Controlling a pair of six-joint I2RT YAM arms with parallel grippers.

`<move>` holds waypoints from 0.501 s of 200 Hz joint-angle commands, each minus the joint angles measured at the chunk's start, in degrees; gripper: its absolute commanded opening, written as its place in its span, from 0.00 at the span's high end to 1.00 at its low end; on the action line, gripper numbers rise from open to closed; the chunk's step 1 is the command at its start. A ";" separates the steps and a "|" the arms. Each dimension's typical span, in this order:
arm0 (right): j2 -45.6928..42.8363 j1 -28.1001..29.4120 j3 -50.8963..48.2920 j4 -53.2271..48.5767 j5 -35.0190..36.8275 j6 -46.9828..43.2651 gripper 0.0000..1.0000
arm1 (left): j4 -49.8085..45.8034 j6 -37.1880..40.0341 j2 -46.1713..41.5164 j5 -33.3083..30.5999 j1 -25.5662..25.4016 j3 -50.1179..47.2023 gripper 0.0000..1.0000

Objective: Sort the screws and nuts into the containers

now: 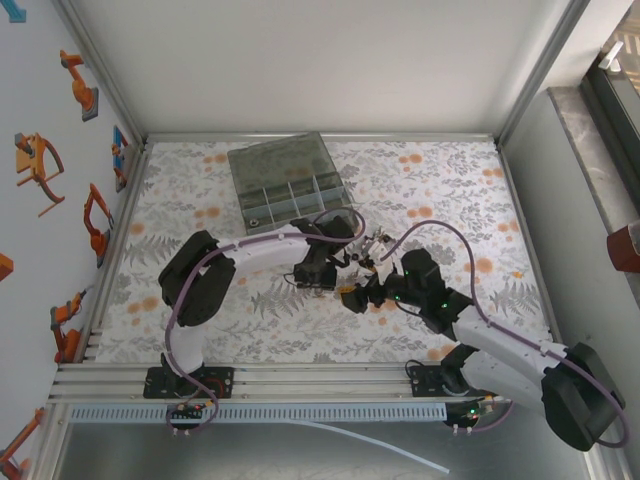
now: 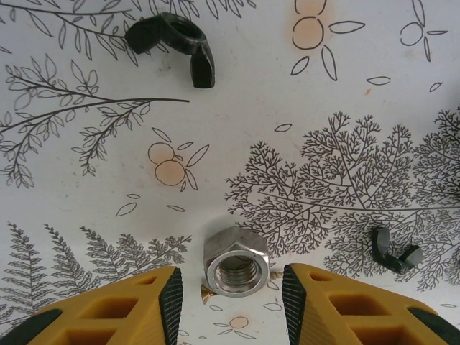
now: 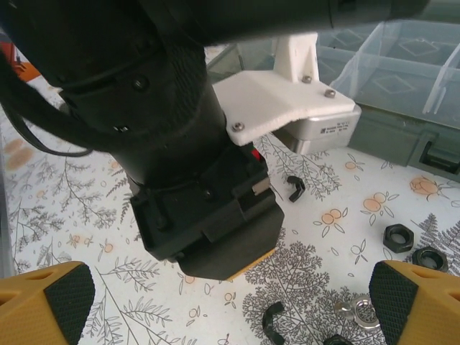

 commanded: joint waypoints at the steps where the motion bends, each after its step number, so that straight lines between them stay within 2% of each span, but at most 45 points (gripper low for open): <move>1: -1.17 0.48 -0.83 1.66 -1.31 0.93 0.01 | -0.23 -2.16 2.32 -0.03 -0.39 0.50 0.60; 62: -1.12 0.43 -0.65 1.61 -1.50 0.75 0.01 | -1.12 -2.61 4.05 -1.57 -0.83 1.16 0.61; 100: -0.27 0.47 -0.31 1.93 -2.03 0.85 0.01 | -0.76 -3.13 4.35 -1.87 -0.83 1.39 0.68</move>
